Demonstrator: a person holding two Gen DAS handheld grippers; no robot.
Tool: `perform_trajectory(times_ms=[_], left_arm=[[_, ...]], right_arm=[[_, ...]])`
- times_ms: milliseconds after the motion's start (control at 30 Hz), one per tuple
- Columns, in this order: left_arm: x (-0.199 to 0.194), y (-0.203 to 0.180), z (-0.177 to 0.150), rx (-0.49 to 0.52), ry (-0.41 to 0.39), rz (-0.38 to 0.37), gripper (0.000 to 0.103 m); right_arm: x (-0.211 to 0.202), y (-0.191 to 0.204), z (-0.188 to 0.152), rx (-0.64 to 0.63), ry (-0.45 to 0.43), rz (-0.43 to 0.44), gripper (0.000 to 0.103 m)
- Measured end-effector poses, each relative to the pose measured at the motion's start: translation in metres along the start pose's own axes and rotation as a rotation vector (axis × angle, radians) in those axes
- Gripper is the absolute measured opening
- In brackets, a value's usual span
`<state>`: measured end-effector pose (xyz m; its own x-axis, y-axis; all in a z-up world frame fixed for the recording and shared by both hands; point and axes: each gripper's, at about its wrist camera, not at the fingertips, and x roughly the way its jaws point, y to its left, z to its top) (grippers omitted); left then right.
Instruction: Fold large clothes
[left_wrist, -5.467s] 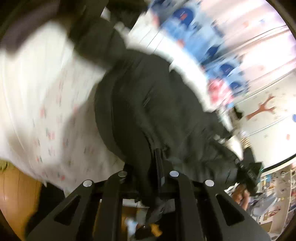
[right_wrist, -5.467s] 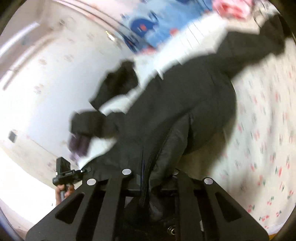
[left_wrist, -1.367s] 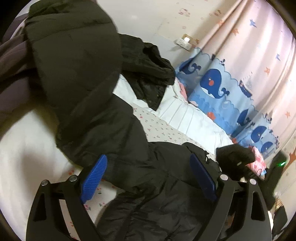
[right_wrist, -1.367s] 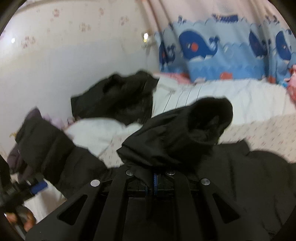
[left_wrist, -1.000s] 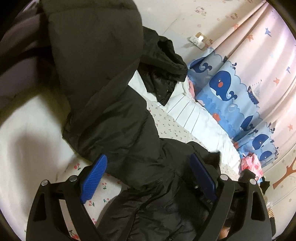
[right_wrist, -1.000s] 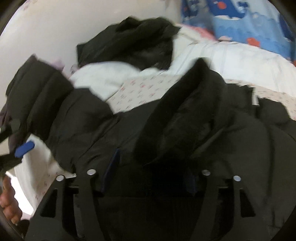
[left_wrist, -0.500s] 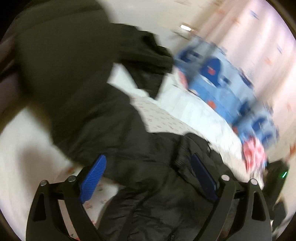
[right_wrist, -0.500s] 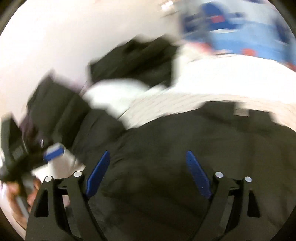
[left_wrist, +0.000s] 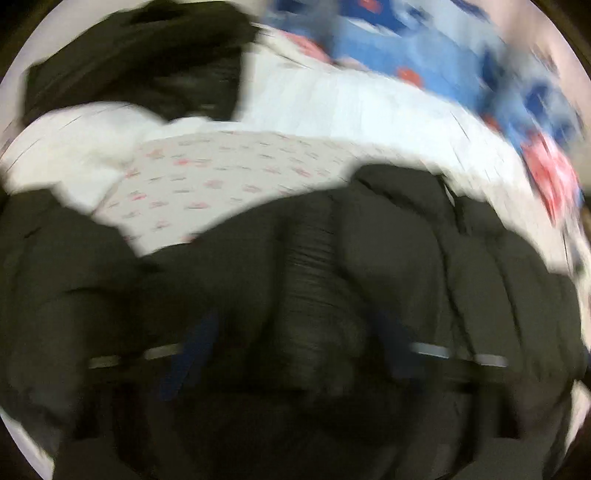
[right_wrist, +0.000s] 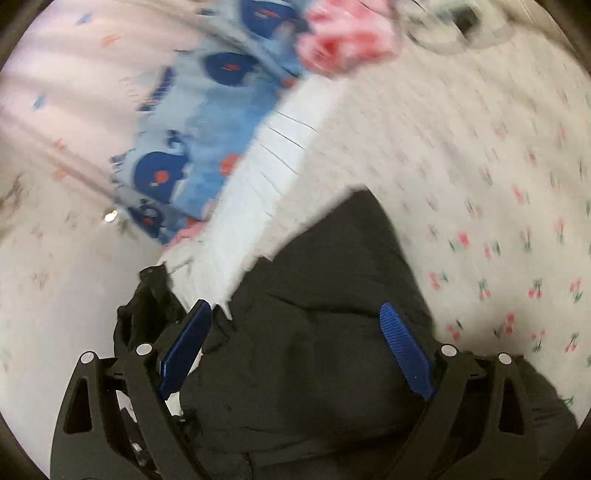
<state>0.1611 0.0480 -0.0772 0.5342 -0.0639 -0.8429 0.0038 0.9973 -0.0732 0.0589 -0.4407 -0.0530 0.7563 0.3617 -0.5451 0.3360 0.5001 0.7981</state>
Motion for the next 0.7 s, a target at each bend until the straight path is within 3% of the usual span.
perform_trajectory(times_ms=[33, 133, 200, 300, 367, 467, 500, 567, 633, 667, 700], left_arm=[[0.001, -0.007, -0.002, 0.042, 0.015, 0.003, 0.027], [-0.029, -0.011, 0.0, 0.083, -0.04, -0.025, 0.025], [-0.058, 0.0, 0.004, 0.065, -0.094, -0.037, 0.024], [-0.081, 0.023, 0.002, 0.036, -0.111, -0.022, 0.024], [-0.066, 0.032, -0.004, 0.042, -0.055, 0.017, 0.024], [-0.008, 0.037, -0.025, 0.115, 0.195, 0.017, 0.031], [-0.009, 0.039, -0.025, 0.103, 0.187, 0.017, 0.032], [-0.036, 0.047, -0.019, 0.031, 0.097, 0.036, 0.035], [-0.068, 0.048, -0.014, -0.001, -0.046, 0.122, 0.056], [-0.085, 0.046, -0.011, -0.014, -0.148, 0.169, 0.059], [-0.093, 0.043, -0.007, -0.024, -0.21, 0.164, 0.065]], right_arm=[[0.006, -0.006, 0.0, 0.017, 0.018, -0.009, 0.089], [0.002, -0.003, 0.002, -0.009, -0.039, -0.034, 0.089], [-0.013, 0.008, 0.002, -0.043, -0.106, 0.004, 0.089], [-0.024, 0.024, -0.001, -0.13, -0.162, 0.015, 0.092], [-0.011, 0.026, -0.005, -0.152, -0.118, -0.047, 0.096], [0.025, 0.015, -0.012, -0.157, 0.043, -0.16, 0.096], [0.028, 0.007, -0.013, -0.127, 0.038, -0.192, 0.096], [0.018, 0.008, -0.01, -0.111, -0.018, -0.194, 0.095], [-0.002, 0.032, -0.011, -0.221, -0.135, -0.19, 0.095], [-0.01, 0.048, -0.016, -0.297, -0.183, -0.176, 0.095], [-0.011, 0.057, -0.021, -0.335, -0.195, -0.165, 0.095]])
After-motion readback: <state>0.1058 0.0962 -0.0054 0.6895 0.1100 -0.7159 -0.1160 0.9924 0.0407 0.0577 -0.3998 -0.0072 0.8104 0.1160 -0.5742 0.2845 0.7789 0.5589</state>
